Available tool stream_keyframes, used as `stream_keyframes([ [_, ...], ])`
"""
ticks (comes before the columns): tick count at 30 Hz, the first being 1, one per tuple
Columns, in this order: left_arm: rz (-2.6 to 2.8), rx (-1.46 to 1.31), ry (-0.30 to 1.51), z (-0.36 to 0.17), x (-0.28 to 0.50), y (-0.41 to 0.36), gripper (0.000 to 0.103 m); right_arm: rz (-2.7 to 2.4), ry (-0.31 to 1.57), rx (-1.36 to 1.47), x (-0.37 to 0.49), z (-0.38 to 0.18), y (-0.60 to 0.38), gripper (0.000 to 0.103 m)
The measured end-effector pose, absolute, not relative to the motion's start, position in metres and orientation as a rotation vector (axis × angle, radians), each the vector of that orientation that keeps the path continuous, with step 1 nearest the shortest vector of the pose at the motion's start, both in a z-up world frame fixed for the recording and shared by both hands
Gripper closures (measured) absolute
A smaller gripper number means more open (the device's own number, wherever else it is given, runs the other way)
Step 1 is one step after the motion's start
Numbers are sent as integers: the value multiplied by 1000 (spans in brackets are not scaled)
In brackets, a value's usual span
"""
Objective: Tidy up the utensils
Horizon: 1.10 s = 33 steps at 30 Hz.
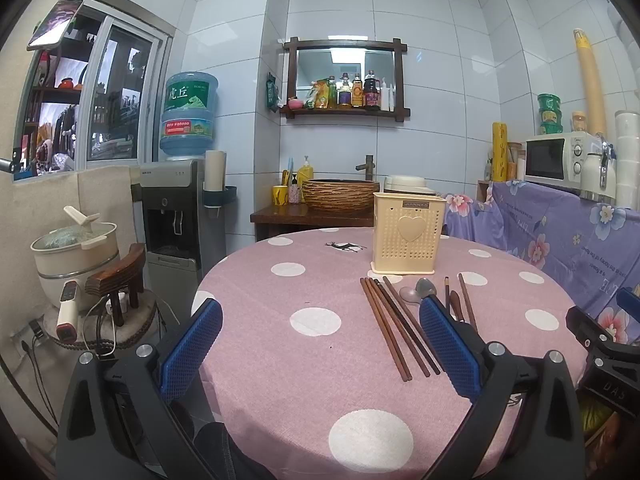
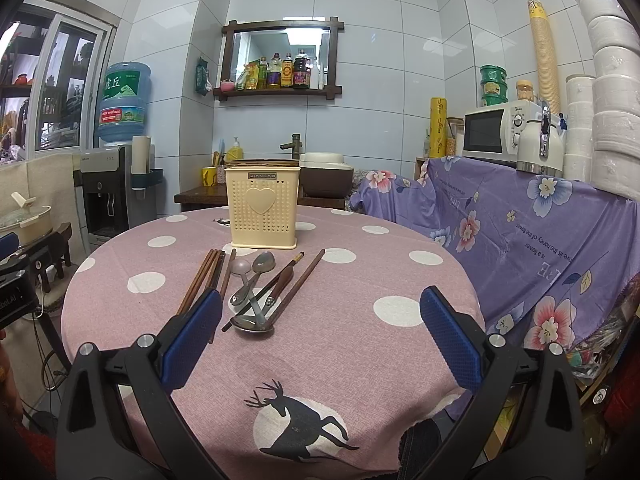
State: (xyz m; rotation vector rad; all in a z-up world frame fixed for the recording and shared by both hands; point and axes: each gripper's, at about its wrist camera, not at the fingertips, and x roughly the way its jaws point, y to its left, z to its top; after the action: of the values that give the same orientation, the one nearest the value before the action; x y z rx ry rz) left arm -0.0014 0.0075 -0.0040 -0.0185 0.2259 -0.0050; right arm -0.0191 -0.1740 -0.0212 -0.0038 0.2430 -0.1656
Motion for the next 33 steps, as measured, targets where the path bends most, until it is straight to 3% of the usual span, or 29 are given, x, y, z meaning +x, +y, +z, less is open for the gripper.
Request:
stream_keyframes([
  [33,-5,-15,228,-3,-1,9,5,-165,243,-5,-19,-21,-174,5],
])
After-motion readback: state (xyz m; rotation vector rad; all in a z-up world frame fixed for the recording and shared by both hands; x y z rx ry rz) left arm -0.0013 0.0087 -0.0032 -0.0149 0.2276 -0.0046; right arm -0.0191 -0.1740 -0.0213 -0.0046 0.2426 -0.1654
